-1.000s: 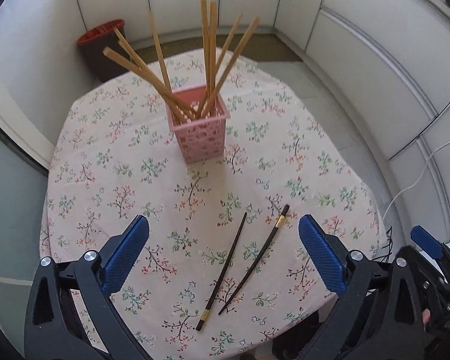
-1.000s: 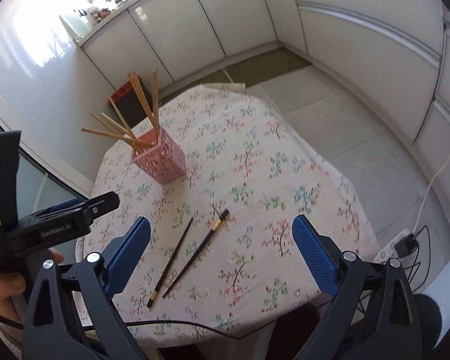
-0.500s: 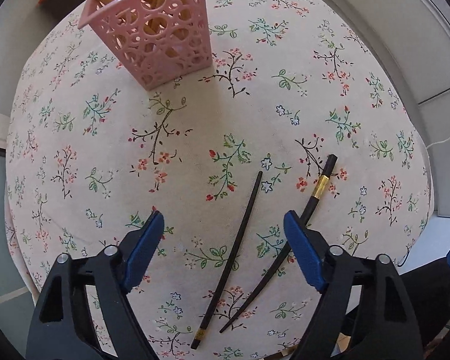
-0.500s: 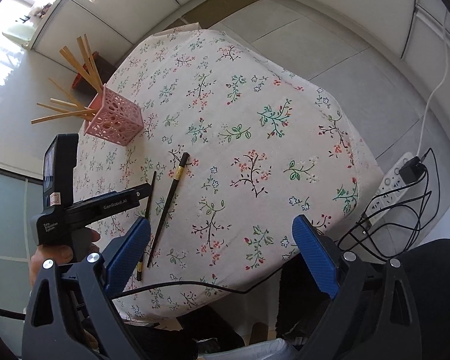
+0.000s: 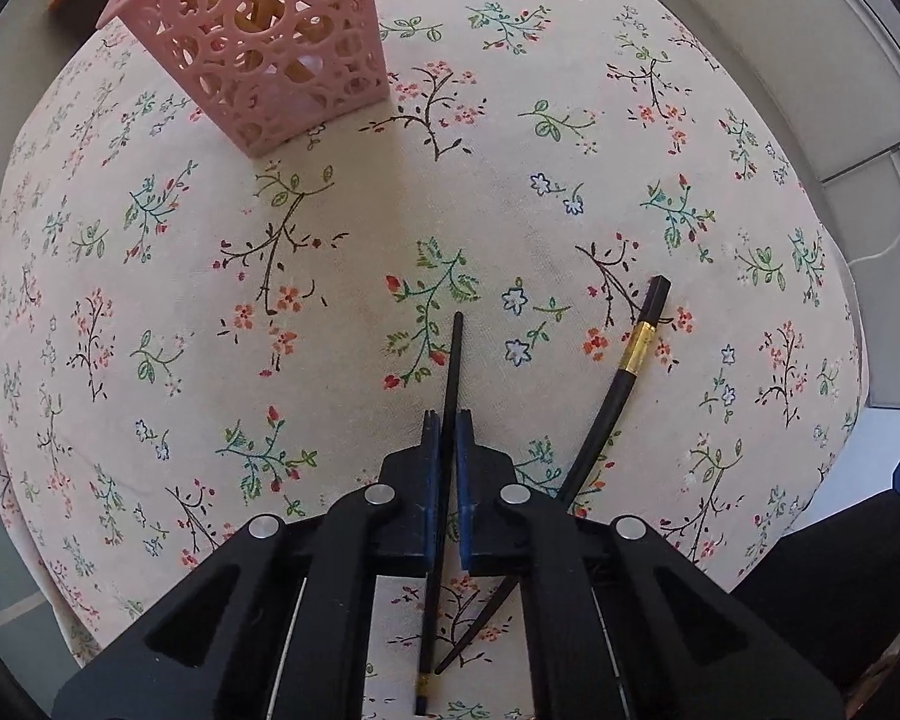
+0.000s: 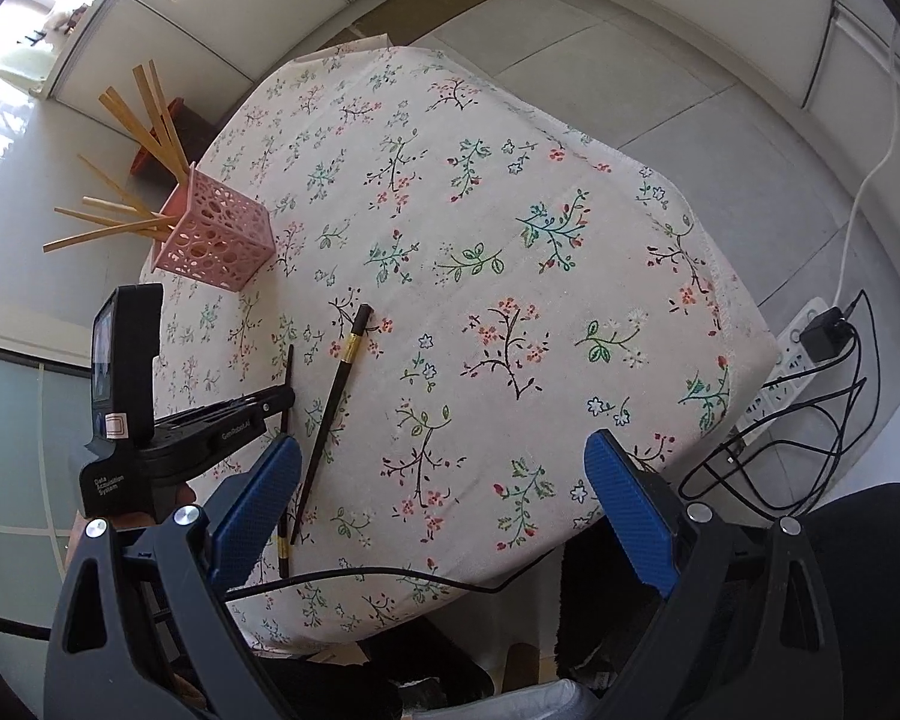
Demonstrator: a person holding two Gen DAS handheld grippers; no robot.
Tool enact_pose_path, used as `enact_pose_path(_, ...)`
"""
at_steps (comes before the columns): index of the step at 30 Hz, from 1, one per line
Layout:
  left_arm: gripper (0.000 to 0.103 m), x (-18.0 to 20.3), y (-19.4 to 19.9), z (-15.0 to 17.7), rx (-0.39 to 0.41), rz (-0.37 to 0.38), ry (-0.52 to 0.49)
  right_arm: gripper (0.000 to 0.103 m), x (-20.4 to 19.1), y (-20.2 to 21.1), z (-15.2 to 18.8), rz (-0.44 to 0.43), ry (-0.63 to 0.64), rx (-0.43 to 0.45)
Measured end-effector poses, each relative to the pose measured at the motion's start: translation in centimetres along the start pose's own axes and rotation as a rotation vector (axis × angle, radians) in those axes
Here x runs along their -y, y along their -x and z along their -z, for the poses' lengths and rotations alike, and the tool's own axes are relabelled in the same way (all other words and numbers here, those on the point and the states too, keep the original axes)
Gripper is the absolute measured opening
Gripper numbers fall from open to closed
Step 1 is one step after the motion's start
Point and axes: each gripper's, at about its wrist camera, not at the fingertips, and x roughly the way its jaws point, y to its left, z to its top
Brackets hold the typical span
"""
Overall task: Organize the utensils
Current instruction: 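Grasp a black chopstick with the left gripper while the right gripper grasps the gold-banded one, then lift both black chopsticks upright and carry them over the pink basket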
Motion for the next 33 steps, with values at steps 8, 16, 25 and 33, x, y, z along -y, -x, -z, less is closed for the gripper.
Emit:
enact_pose_path(8, 0.004, -1.1, 4.6, 1.5, 0.096, 0.039, 0.016, 0.093, -3.3, -3.8, -1.7, 0.065, 0.032, -0.023)
enact_pose_path(16, 0.004, -3.2, 9.9, 3.7, 0.236, 0.044, 0.049, 0.092, -7.5, -9.8, -3.4, 0.135, 0.015, -0.084)
enact_pose_path(25, 0.004, -4.3, 13.0, 5.1, 0.344, -0.009, 0.096, 0.011, -10.3, -12.9, -3.1, 0.214, 0.079, -0.079)
enact_pose_path(33, 0.004, -4.9, 16.2, 6.2, 0.443, 0.02, 0.127, 0.007, -9.9, -5.3, -2.3, 0.092, 0.204, 0.108)
